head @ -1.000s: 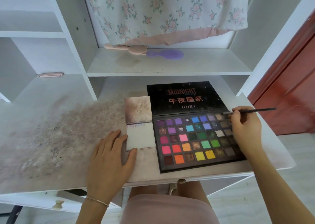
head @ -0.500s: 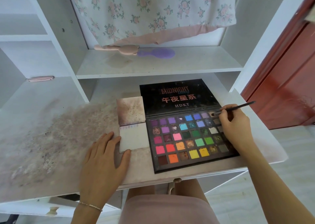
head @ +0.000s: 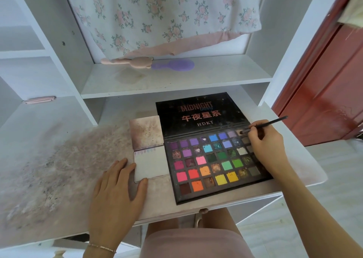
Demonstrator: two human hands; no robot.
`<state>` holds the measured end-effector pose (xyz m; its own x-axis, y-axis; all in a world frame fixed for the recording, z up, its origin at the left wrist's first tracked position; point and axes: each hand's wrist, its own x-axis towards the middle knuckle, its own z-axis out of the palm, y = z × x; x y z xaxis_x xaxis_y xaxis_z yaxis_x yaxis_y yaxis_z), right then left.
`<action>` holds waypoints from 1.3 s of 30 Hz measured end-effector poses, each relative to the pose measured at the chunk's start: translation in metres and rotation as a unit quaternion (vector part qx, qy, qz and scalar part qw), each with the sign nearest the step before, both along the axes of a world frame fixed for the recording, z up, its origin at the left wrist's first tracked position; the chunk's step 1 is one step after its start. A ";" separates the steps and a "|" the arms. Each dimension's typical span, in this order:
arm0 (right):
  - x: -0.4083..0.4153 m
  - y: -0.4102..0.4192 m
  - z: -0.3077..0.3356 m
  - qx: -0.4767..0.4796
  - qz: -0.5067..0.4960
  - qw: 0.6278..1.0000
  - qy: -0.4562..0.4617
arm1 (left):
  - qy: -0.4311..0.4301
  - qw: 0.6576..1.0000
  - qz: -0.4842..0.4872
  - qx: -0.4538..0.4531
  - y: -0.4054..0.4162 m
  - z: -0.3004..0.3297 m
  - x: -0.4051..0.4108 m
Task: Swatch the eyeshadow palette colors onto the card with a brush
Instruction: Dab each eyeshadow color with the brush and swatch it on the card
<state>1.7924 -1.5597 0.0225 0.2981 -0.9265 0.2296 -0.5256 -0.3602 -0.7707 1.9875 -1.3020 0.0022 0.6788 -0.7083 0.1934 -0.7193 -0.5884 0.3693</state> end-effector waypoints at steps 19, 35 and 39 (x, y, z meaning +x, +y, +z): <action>0.080 0.078 0.014 -0.014 0.224 0.966 -0.131 | 0.027 1.000 0.001 0.003 0.001 0.000 0.000; 0.120 0.084 -0.006 0.060 0.273 0.956 -0.090 | -0.002 1.000 0.000 -0.003 0.001 -0.001 0.000; 0.120 0.084 -0.006 0.062 0.275 0.956 -0.084 | -0.005 1.000 0.000 -0.008 0.001 0.000 0.000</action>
<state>1.9124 -1.4759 0.0165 0.7169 -0.6631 0.2152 -0.1485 -0.4469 -0.8822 1.9871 -1.3009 0.0018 0.6774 -0.7045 0.2116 -0.7225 -0.5830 0.3717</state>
